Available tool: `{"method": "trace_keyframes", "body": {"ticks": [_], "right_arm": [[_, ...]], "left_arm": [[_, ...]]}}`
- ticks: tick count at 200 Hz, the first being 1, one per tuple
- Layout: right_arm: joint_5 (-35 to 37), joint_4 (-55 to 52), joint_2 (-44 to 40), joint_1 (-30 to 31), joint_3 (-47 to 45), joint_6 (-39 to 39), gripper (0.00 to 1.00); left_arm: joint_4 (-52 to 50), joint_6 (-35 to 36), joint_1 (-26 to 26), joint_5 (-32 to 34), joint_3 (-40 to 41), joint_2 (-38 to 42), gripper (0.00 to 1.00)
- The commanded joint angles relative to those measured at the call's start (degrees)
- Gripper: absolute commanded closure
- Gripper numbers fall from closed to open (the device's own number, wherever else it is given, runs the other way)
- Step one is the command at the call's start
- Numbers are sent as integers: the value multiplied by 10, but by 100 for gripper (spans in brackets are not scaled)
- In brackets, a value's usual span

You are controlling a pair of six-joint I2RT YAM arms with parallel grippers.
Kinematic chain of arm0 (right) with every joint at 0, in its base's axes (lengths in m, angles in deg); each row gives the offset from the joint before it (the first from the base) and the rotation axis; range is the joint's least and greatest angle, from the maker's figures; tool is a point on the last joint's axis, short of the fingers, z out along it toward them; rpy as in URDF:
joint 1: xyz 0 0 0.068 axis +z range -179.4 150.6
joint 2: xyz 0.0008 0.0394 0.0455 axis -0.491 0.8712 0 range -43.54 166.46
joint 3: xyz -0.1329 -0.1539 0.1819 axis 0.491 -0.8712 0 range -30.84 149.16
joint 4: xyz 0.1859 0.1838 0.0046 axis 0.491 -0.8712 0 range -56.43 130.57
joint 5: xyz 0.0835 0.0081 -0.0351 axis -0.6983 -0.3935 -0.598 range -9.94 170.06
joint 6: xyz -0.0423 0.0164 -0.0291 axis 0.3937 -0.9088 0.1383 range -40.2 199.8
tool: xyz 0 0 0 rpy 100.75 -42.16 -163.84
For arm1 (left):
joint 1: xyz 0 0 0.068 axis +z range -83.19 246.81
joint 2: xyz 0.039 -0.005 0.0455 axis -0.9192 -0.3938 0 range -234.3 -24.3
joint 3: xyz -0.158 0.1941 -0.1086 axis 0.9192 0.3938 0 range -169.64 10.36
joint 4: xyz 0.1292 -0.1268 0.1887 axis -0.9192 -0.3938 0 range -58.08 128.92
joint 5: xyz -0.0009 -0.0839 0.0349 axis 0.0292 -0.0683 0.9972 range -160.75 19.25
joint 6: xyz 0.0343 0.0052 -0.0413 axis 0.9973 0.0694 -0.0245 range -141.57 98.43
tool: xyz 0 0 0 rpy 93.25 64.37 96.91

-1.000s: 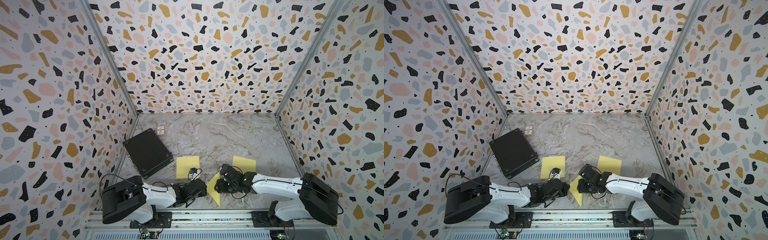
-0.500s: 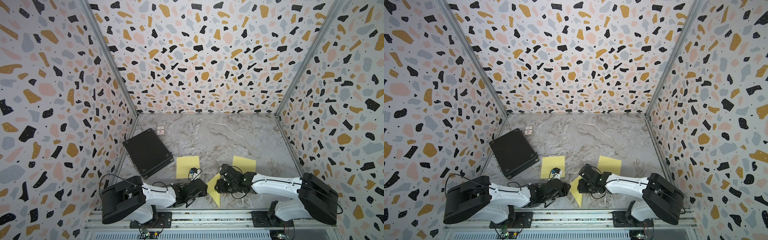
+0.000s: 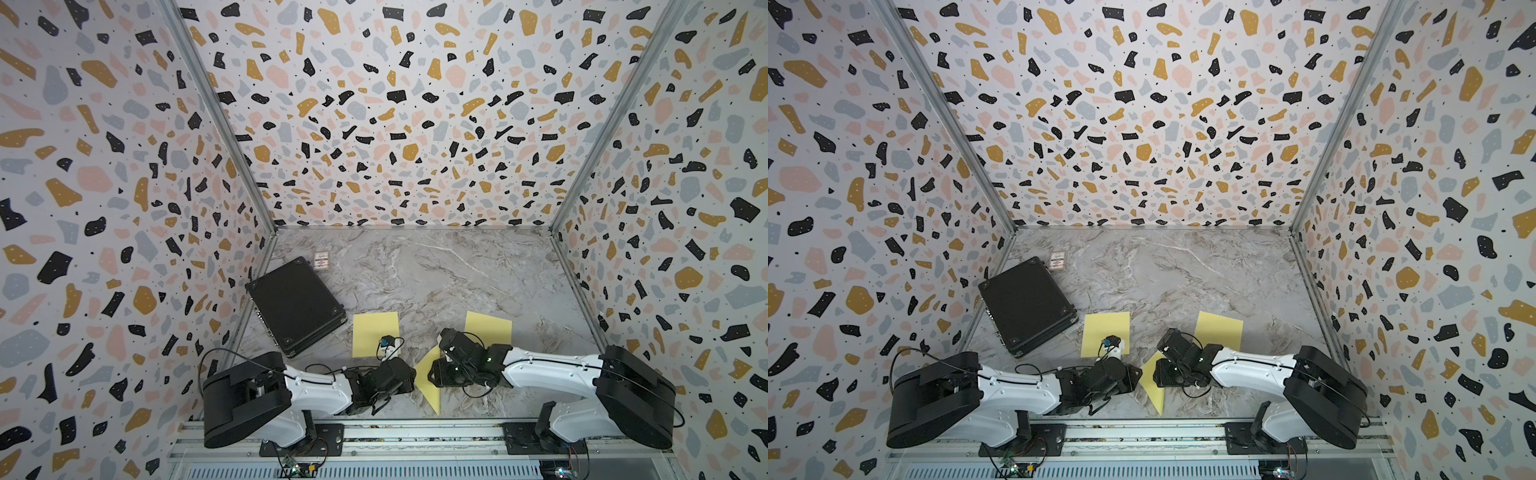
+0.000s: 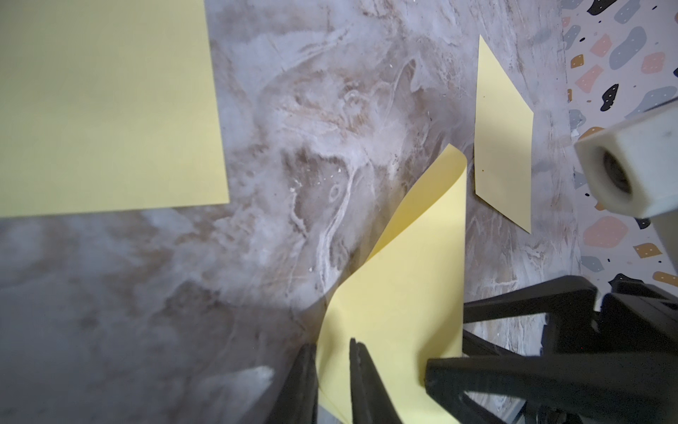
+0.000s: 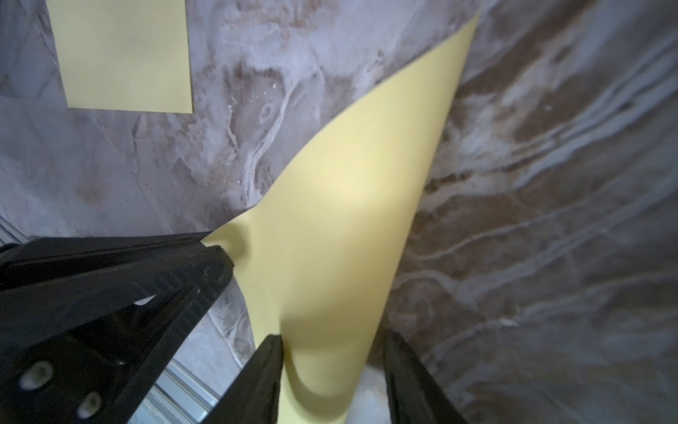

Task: Fold the square paper diagonally
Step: Fold the paper at the center of the board.

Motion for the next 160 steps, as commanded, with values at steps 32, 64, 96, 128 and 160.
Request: {"method": "trace_keyframes", "body": {"ticks": [32,64,96,128,160], "right_arm": [[-5,-29,7,2,-13,13,50],[-11,-30,7,2,-11,20,50],[-10,-39,6,2,-6,27,50],[-10,-43,6,2,-2,32,49],[5,-77,-1,2,14,44,43]], "left_arm": [[-103,5,-1,9,16,-12,82],[-107,6,-1,9,14,-13,84],[-110,7,0,9,12,-15,90],[-110,6,0,7,12,-20,92],[-107,6,-1,5,15,-22,95]]}}
